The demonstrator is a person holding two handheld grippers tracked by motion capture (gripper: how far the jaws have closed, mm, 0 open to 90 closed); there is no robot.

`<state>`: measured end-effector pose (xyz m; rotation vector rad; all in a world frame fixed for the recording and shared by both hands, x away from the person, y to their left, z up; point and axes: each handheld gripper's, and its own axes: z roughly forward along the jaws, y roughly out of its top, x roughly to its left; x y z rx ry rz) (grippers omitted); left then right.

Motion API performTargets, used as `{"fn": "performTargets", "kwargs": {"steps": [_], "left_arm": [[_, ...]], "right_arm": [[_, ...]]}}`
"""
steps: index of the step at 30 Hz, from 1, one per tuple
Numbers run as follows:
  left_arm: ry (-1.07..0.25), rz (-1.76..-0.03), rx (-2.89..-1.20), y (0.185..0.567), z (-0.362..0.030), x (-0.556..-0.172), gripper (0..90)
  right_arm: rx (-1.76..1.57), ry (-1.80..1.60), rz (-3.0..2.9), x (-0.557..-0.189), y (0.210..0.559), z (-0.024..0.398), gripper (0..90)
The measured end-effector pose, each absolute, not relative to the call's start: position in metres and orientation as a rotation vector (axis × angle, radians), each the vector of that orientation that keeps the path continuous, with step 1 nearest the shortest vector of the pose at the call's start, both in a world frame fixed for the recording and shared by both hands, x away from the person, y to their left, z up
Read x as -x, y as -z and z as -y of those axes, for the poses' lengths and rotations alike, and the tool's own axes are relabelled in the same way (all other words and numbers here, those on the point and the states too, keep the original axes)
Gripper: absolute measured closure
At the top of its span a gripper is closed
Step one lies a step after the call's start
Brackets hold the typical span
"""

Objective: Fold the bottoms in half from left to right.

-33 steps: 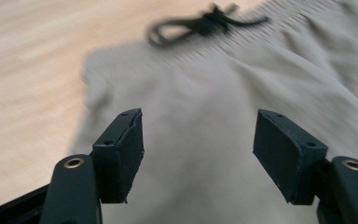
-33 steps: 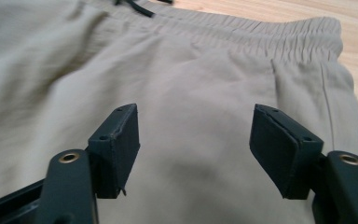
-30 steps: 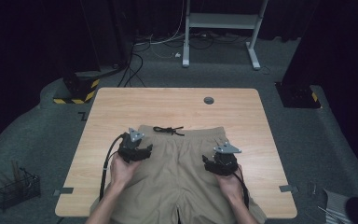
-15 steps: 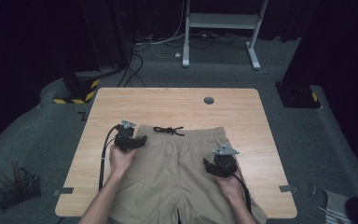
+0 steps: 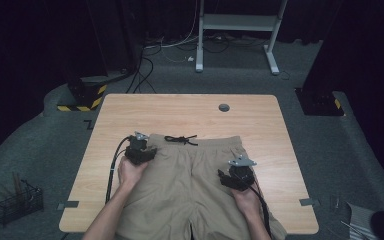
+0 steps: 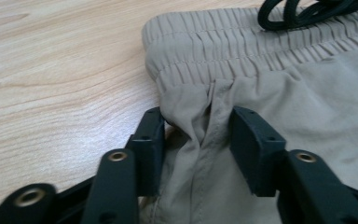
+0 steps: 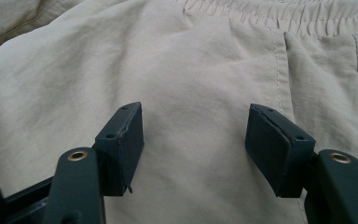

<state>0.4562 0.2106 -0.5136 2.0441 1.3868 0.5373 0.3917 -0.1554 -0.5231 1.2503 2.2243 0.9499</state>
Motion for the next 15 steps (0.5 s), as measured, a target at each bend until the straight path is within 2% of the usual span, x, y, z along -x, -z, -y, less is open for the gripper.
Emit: {"fn": "performTargets", "kwargs": {"steps": [6, 10, 15], "left_arm": [[-0.503, -1.364, -2.040, 0.5136, -0.2113, -0.4555, 68.2], [-0.551, -1.327, -2.082, 0.5129, -0.2052, -0.4526, 77.4], [-0.477, -1.335, -2.055, 0.5099, -0.2103, -0.4534, 85.5]], "right_arm": [[-1.256, -0.949, -2.222, -0.3918, 0.5231, 0.1555, 36.0], [-1.261, -0.948, -2.221, -0.3919, 0.5231, 0.1556, 35.0], [-1.263, -0.947, -2.220, -0.3919, 0.5231, 0.1555, 34.8]]}}
